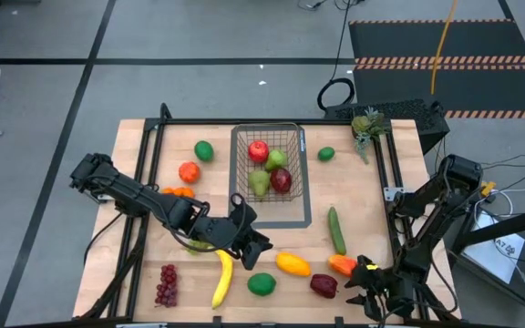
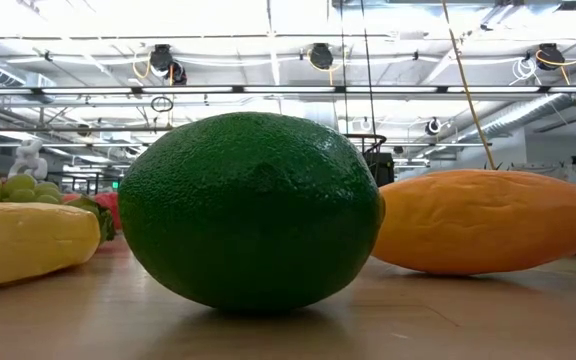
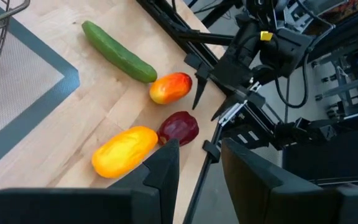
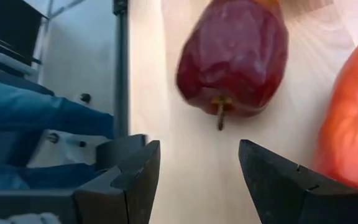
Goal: Build produce basket
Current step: Put the dark red apple into the gold wire basket
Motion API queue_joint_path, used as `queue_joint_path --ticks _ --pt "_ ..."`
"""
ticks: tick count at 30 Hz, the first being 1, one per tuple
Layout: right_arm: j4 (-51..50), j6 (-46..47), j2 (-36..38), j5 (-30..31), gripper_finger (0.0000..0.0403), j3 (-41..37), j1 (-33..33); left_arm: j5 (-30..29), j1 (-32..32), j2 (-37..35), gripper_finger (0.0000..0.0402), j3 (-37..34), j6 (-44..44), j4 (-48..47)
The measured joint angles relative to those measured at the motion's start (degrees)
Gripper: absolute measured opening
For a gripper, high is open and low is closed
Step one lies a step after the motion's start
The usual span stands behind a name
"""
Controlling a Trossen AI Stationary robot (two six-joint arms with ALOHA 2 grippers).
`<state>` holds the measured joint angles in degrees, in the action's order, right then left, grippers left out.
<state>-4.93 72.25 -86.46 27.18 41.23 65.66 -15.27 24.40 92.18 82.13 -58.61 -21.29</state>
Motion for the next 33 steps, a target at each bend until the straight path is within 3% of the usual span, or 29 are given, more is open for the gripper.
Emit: queue_joint_path --ticks 11,19,33 --pt "1.1 -0.6 -3.8 -0.3 0.0202 0.0 -4.1 0.4 0.0 0.0 0.012 0.0 0.6 -0.5" --pt "7.5 -1.8 -7.7 -4.7 0.0164 0.0 -6.0 0.9 0.0 0.0 0.012 0.0 1.0 -1.8" --pt "10.9 1.2 -9.8 -4.9 0.0105 0.0 -6.0 2.4 0.0 0.0 0.012 0.0 0.9 -2.7"
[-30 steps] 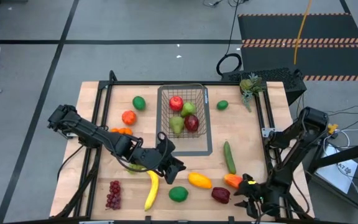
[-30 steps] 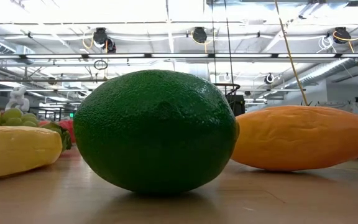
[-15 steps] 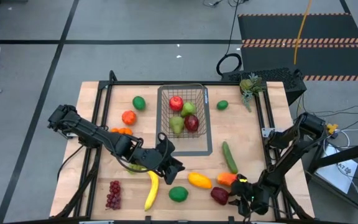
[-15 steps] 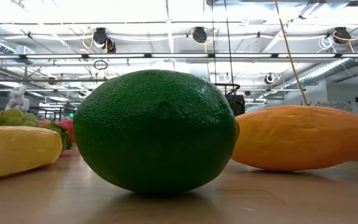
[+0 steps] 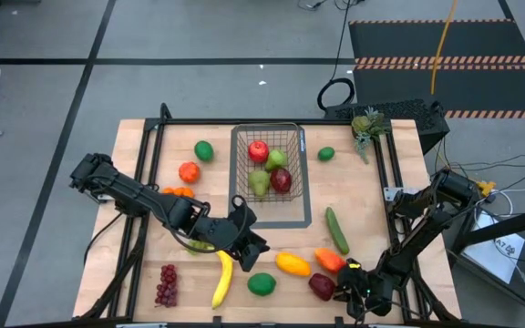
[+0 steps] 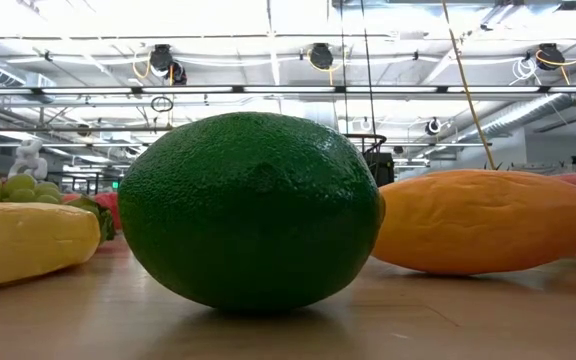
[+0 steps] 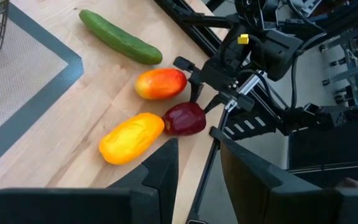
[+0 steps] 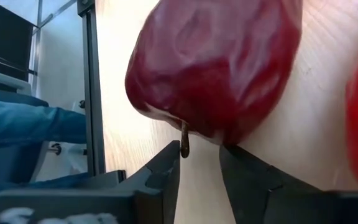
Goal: Build produce basket
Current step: Put the dark red apple into the gold wire basket
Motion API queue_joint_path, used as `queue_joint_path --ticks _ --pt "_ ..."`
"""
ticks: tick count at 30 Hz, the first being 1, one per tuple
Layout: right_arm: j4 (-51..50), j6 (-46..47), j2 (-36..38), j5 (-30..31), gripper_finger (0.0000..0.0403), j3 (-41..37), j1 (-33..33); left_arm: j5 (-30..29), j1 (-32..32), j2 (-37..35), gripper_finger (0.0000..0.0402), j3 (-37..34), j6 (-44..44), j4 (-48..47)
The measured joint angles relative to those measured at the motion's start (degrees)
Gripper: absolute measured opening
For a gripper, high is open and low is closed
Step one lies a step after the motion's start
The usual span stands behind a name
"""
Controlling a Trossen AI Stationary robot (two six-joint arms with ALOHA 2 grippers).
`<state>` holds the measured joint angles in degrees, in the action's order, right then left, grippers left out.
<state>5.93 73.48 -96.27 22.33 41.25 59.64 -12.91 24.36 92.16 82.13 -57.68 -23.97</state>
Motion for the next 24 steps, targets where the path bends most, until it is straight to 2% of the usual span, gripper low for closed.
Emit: queue_joint_path --ticks 14,24 --pt "1.6 0.8 0.0 0.1 0.0096 0.0 0.0 0.0 0.0 0.0 0.012 0.0 0.0 0.0" --pt "2.6 2.5 0.0 0.2 0.0131 0.0 0.0 0.0 0.0 0.0 0.012 0.0 0.0 -0.1"
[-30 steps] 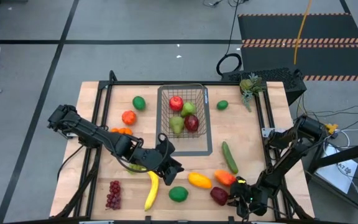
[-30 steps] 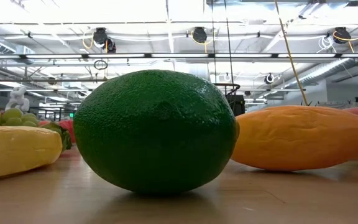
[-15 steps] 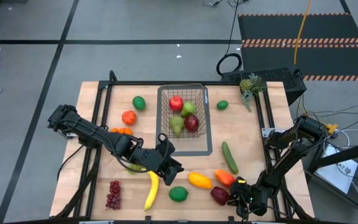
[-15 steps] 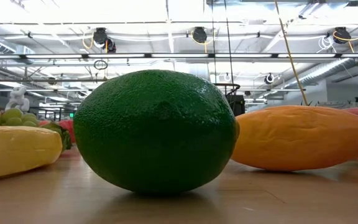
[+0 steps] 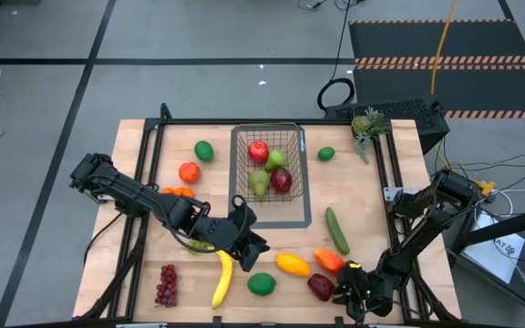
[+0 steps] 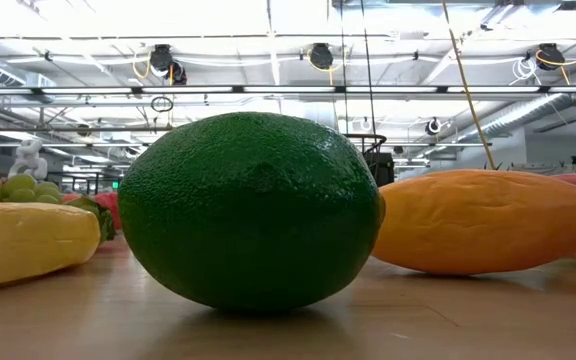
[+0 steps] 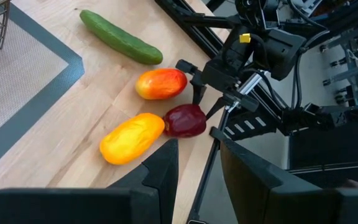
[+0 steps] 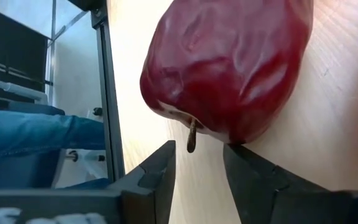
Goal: Build produce basket
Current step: Put the dark red apple into the gold wire basket
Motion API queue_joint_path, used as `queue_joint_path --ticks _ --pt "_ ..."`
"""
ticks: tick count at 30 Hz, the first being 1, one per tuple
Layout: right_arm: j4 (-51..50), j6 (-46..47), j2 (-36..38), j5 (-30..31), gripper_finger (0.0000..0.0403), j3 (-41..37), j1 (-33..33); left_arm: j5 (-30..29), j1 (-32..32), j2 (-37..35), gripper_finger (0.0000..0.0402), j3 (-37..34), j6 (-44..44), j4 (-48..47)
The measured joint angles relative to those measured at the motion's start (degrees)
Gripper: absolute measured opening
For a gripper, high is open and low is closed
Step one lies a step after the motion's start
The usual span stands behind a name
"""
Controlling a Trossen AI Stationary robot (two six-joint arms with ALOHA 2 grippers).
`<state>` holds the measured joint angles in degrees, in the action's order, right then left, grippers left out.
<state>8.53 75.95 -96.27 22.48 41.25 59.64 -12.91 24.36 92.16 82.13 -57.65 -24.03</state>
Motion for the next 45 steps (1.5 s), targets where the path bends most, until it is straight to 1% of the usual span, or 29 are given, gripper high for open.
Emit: queue_joint_path --ticks 4,12,17,25,30,34,39,43,45 --pt "-0.1 1.3 0.0 0.0 0.013 0.0 0.0 0.0 0.0 0.0 0.012 0.0 0.0 -0.1" --pt "0.0 2.3 0.0 0.0 0.0112 0.0 0.0 0.0 0.0 0.0 0.012 0.0 0.2 -0.3" --pt "0.0 3.0 0.0 0.0 0.0081 0.0 0.0 0.0 0.0 0.0 0.012 0.0 0.2 -0.3" --pt "0.4 3.5 0.0 0.0 0.001 0.0 0.0 0.0 0.1 0.0 0.012 0.0 0.5 -0.9" --pt "0.6 4.6 0.4 0.0 0.0006 0.0 0.0 0.0 0.5 0.0 0.012 0.0 0.4 -1.7" --pt "0.7 3.9 2.7 0.0 0.0004 0.0 0.0 0.0 1.1 0.0 0.012 0.0 0.2 -2.4" --pt "-0.2 0.0 7.6 0.1 0.0003 0.0 0.0 0.0 1.7 0.0 0.012 0.0 -0.1 -3.8" --pt "-2.1 -3.0 12.3 0.4 0.0002 0.2 -0.1 0.0 1.7 0.0 0.012 0.0 -0.1 -4.2" --pt "-4.7 -4.1 14.7 1.5 0.0001 1.1 -0.1 0.0 1.7 0.0 0.012 0.0 0.0 -4.6"
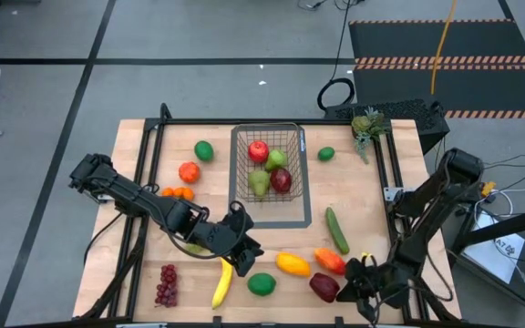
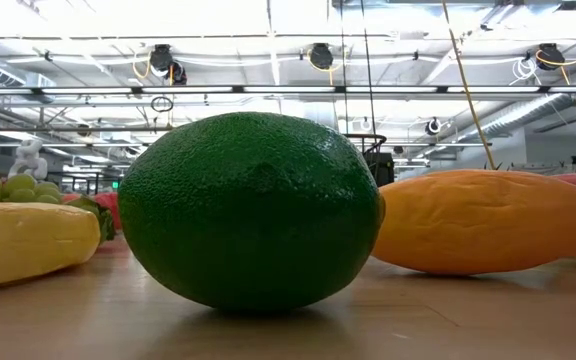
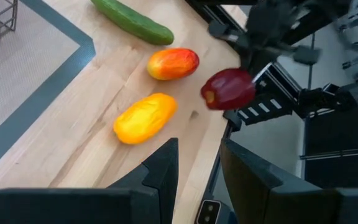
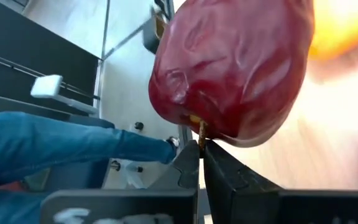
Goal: Build produce basket
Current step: Put the dark red apple into the gold wire basket
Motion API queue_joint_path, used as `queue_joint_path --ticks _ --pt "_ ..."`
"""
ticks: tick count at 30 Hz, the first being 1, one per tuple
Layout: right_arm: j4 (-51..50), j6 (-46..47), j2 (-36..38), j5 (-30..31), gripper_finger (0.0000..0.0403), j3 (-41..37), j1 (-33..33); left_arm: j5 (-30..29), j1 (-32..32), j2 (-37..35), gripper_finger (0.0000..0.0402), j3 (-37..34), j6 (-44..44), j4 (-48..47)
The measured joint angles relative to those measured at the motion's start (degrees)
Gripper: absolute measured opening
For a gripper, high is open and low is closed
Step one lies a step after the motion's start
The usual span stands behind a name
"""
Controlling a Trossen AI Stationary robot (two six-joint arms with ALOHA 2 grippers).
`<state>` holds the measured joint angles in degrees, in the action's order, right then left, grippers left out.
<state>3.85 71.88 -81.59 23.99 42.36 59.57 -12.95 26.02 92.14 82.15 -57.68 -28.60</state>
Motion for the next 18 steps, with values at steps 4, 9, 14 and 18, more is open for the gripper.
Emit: queue_joint_path --ticks 4,9,14,18 --pt "-5.8 -2.8 4.5 0.2 0.0001 3.4 -1.0 -0.1 0.0 0.0 0.012 0.0 0.2 -0.2" --pt "-12.4 -7.7 8.5 0.4 0.0001 9.2 -3.4 -0.6 0.0 0.0 0.012 0.0 0.5 -0.4" --pt "-17.5 -13.1 10.3 0.4 0.0001 15.8 -6.0 -1.3 0.0 0.0 0.012 0.0 0.5 -0.4" --pt "-21.7 -18.0 11.0 0.3 0.0 21.6 -8.1 -3.4 0.0 0.0 0.012 0.0 0.2 -0.4"
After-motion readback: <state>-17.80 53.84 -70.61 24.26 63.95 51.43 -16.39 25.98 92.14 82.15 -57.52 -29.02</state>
